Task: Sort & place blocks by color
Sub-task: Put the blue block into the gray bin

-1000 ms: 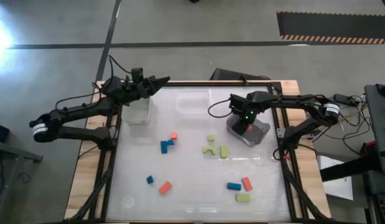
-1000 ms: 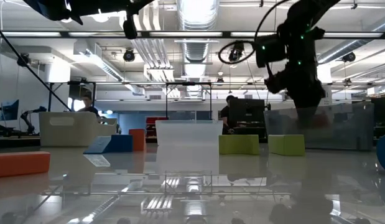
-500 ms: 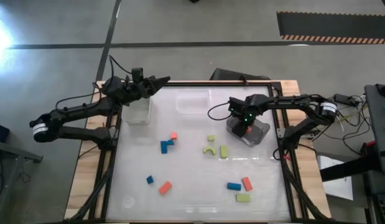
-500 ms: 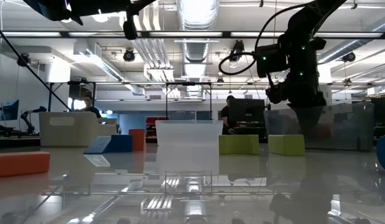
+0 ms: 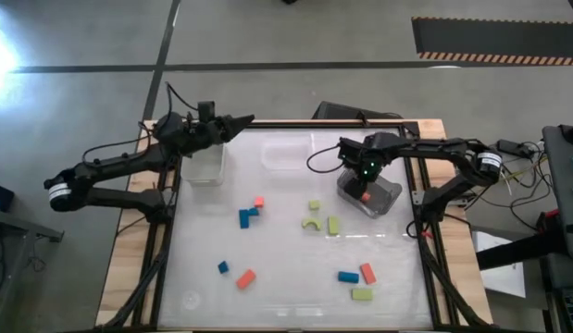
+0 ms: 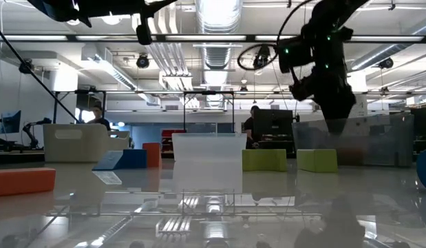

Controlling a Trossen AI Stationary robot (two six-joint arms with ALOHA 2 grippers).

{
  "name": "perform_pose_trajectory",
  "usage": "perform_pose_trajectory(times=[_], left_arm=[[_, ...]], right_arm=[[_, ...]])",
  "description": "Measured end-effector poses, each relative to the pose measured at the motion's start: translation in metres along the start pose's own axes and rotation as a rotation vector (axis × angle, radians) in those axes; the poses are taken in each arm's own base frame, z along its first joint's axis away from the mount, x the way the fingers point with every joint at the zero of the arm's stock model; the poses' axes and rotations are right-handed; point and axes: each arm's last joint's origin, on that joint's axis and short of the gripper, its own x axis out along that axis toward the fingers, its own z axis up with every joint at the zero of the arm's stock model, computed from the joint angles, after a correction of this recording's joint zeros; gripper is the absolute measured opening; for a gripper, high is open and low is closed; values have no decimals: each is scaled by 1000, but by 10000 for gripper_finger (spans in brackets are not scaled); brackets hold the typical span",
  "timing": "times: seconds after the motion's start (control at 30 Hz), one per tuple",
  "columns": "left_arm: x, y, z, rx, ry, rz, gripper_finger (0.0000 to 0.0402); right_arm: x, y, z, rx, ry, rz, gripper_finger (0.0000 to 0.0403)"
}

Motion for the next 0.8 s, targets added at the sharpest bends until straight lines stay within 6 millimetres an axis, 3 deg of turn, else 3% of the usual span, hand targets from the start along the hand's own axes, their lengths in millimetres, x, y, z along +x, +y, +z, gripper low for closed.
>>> perform_pose_trajectory(times=[0.2, 0.43, 0.6, 0.8], left_arm=[[2, 3, -11, -86, 143, 157, 0], [-6, -13, -29, -165, 495, 423, 0], [-21, -33, -44, -164, 770, 543, 0], [-32, -58, -70, -128, 967, 459, 0]], right_arm=[[-47, 7, 5, 4, -95, 36, 206], [-97, 10, 2, 33, -338, 108, 191], [-118, 11, 2, 40, -522, 173, 184], [-128, 11, 0, 40, -614, 178, 178]])
